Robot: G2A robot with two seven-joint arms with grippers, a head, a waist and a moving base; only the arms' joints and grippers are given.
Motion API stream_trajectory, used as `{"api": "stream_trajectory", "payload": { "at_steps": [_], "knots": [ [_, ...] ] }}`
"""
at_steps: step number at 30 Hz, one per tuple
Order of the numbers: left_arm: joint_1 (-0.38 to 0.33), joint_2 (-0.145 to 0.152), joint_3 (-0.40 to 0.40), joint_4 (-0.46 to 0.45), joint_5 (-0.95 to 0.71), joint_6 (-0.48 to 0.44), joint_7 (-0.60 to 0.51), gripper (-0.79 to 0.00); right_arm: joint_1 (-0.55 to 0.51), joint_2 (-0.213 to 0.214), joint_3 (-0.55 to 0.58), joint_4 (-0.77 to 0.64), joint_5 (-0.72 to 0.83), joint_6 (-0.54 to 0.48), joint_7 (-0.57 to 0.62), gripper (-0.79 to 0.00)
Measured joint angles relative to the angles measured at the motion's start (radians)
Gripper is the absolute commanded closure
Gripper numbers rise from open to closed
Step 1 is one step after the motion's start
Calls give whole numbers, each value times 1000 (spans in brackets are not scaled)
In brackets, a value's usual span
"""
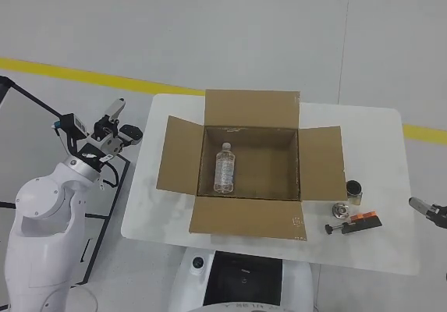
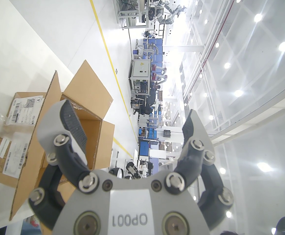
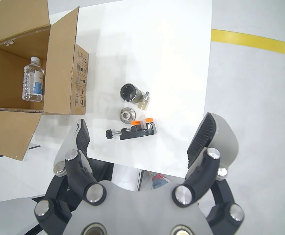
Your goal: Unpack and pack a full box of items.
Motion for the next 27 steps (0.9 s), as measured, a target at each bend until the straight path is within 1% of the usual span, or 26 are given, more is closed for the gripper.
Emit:
{"api": "stream_trajectory", "payload": {
  "at_steps": [3, 4, 6, 8, 11, 12, 15, 17, 22, 27],
  "knots": [
    [0, 0, 0, 0, 0, 0, 0, -785, 0, 0, 0, 0, 0, 0, 0, -785],
    [0, 0, 0, 0, 0, 0, 0, -785, 0, 0, 0, 0, 0, 0, 0, 0],
    [0, 0, 0, 0, 0, 0, 0, -785, -4, 0, -6, 4, 1, -5, 5, 0],
    [0, 0, 0, 0, 0, 0, 0, -785, -19, 2, -42, 12, -13, -27, 37, 0],
    [0, 0, 0, 0, 0, 0, 0, -785, -25, 9, -141, 12, -144, -3, 95, 0],
    [0, 0, 0, 0, 0, 0, 0, -785, -7, 11, -187, 20, -203, 14, 106, 0],
    [0, 0, 0, 0, 0, 0, 0, -785, 60, 17, -280, 53, -317, 61, 92, 0],
    [0, 0, 0, 0, 0, 0, 0, -785, 112, 21, -315, 73, -363, 96, 102, 0],
    [0, 0, 0, 0, 0, 0, 0, -785, 250, 36, -395, 135, -447, 116, 236, 0],
    [0, 0, 0, 0, 0, 0, 0, -785, 412, 47, -508, 278, -528, 111, 345, 0]
  ]
}}
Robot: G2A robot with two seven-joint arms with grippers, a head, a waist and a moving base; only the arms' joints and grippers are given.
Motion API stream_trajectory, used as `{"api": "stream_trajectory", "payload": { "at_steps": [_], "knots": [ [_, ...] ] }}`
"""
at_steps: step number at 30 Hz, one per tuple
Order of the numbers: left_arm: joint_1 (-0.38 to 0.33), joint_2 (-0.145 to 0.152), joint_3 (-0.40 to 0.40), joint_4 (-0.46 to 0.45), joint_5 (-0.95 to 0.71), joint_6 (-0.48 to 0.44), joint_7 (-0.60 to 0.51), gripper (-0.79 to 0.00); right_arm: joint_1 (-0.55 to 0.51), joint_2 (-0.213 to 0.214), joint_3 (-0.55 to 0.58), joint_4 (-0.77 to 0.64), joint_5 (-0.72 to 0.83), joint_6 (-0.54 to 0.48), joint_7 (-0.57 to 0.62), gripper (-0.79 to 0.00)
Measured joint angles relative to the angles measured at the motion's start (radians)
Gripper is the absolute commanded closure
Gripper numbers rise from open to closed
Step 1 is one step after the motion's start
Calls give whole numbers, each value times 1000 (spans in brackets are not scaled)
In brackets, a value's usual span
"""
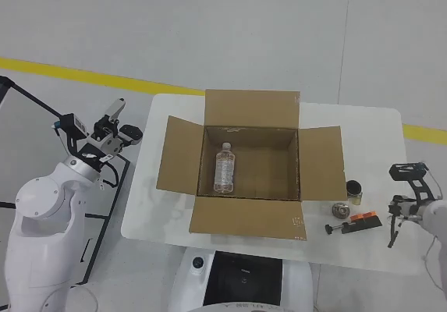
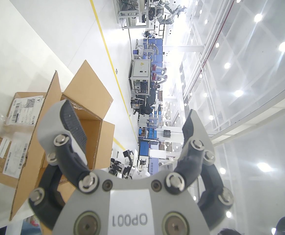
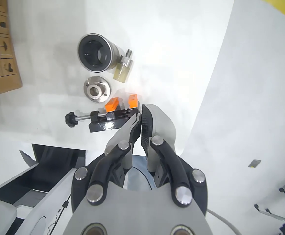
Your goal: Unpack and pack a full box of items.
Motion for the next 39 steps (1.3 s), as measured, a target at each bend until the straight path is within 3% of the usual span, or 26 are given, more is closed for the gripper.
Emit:
{"api": "stream_trajectory", "payload": {
  "at_steps": [6, 13, 15, 21, 25, 39],
  "knots": [
    [0, 0, 0, 0, 0, 0, 0, -785, 110, 5, -81, 124, -20, -36, 64, 0],
    [0, 0, 0, 0, 0, 0, 0, -785, 143, 8, -116, 195, -9, -64, 70, 0],
    [0, 0, 0, 0, 0, 0, 0, -785, 141, 10, -122, 204, -4, -75, 73, -83],
    [0, 0, 0, 0, 0, 0, 0, -785, 116, 11, -149, 192, -30, -84, 36, -114],
    [0, 0, 0, 0, 0, 0, 0, -785, 110, 12, -156, 186, -30, -73, 20, -222],
    [0, 0, 0, 0, 0, 0, 0, -785, 140, 14, -211, 254, -65, -61, -12, -228]
  ]
}}
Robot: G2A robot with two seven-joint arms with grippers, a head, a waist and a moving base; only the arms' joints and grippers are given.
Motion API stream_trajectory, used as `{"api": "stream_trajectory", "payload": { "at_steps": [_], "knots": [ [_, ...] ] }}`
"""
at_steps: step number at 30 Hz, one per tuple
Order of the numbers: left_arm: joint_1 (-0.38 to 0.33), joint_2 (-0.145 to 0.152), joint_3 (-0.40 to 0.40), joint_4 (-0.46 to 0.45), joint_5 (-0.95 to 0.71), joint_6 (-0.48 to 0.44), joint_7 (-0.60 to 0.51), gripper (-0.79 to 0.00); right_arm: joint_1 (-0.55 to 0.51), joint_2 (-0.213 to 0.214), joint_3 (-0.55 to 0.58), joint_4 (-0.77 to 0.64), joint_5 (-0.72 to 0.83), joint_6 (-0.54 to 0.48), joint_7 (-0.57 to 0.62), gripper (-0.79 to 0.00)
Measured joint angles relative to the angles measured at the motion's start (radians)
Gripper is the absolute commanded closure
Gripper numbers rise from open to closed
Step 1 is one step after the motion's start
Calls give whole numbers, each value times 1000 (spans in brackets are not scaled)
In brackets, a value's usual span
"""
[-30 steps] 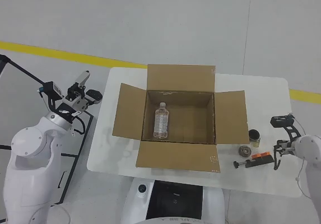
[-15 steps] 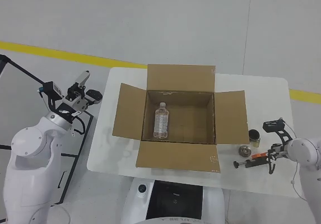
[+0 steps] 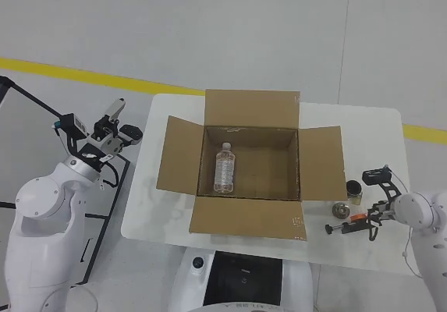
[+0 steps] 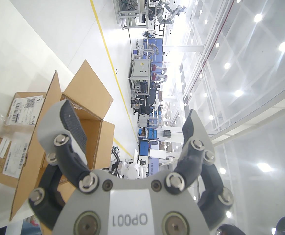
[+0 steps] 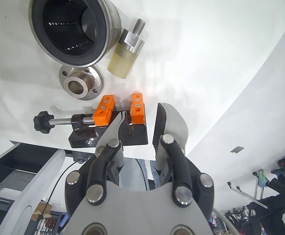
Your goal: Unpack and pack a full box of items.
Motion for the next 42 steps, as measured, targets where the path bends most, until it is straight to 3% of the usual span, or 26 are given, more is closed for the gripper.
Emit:
{"api": "stream_trajectory", "payload": {
  "at_steps": [29, 35, 42],
  "knots": [
    [0, 0, 0, 0, 0, 0, 0, -785, 46, 0, -83, 118, -32, 15, -17, -194],
    [0, 0, 0, 0, 0, 0, 0, -785, 44, 1, -89, 128, -33, 19, -19, -108],
    [0, 0, 0, 0, 0, 0, 0, -785, 44, 2, -97, 136, -35, 27, -25, -95]
  ]
}}
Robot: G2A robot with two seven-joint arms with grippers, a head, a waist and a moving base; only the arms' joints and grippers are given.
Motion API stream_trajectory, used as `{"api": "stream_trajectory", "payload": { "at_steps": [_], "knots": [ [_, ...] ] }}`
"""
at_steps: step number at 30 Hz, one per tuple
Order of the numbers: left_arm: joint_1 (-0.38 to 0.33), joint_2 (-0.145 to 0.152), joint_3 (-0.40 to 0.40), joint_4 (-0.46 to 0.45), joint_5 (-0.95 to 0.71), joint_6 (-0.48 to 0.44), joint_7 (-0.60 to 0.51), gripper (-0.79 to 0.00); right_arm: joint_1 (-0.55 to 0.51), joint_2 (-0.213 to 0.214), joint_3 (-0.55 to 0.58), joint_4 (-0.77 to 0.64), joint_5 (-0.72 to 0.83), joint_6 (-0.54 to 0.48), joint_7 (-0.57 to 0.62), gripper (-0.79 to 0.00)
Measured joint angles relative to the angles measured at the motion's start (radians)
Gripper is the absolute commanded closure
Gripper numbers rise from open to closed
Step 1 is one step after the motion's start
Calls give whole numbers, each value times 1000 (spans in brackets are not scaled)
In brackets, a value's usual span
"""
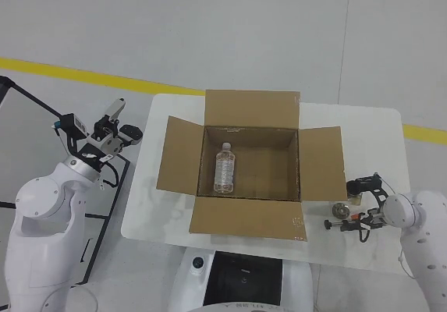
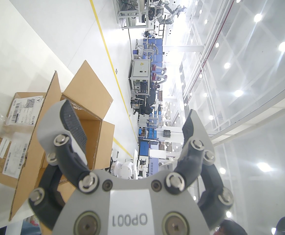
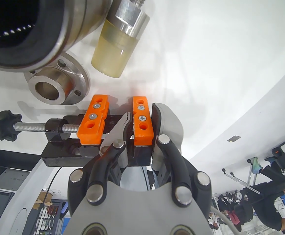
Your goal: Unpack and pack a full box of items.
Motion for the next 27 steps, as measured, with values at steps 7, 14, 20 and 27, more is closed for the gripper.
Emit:
{"api": "stream_trajectory", "payload": {
  "at_steps": [7, 14, 20, 27],
  "knots": [
    [0, 0, 0, 0, 0, 0, 0, -785, 1, 1, -3, 7, -2, 8, -9, 0],
    [0, 0, 0, 0, 0, 0, 0, -785, -20, 5, 11, -19, 1, -8, -18, 0],
    [0, 0, 0, 0, 0, 0, 0, -785, -49, 11, 45, -58, 14, -21, -30, 0],
    [0, 0, 0, 0, 0, 0, 0, -785, -89, 18, 94, -109, 37, -27, -31, 0]
  ]
}}
